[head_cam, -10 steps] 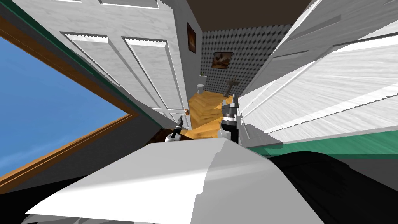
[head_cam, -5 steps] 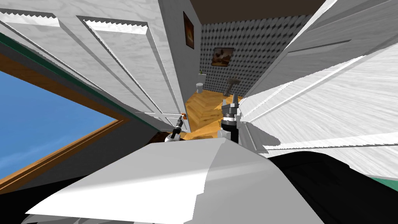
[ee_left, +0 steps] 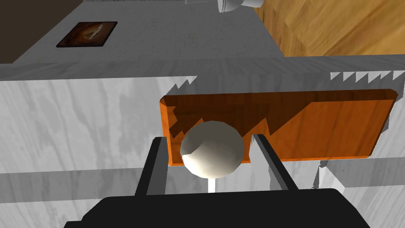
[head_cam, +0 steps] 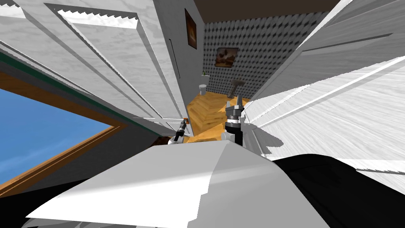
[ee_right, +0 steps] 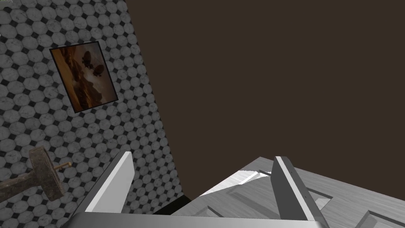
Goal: Push the door open
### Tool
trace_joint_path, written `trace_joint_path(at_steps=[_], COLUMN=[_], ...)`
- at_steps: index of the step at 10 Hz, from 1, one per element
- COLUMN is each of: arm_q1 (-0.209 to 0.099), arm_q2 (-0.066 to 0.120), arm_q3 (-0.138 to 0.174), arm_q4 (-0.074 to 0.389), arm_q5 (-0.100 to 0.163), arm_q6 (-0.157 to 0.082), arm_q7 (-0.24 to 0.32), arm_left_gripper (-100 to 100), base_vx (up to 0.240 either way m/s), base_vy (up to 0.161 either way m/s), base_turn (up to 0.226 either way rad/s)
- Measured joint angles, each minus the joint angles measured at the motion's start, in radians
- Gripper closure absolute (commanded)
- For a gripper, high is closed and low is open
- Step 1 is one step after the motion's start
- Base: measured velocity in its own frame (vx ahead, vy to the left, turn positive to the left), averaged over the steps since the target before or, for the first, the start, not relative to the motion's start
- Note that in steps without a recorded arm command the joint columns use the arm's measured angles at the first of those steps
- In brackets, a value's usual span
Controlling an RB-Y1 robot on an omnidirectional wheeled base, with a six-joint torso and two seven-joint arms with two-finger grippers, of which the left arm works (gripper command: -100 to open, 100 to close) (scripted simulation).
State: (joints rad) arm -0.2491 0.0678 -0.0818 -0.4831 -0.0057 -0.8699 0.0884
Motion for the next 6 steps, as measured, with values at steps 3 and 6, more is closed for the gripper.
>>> trace_joint_path(at_steps=[3, 6], arm_q1=[0.000, 0.015], arm_q2=[0.000, 0.000], arm_q3=[0.000, 0.001], arm_q4=[0.001, -0.014], arm_q5=[0.000, 0.001], arm_q6=[0.003, 0.013], arm_q7=[0.000, -0.002], arm_left_gripper=[100, 100], base_vx=[-0.008, 0.076], base_vy=[0.002, -0.027], base_turn=[-0.001, 0.016])
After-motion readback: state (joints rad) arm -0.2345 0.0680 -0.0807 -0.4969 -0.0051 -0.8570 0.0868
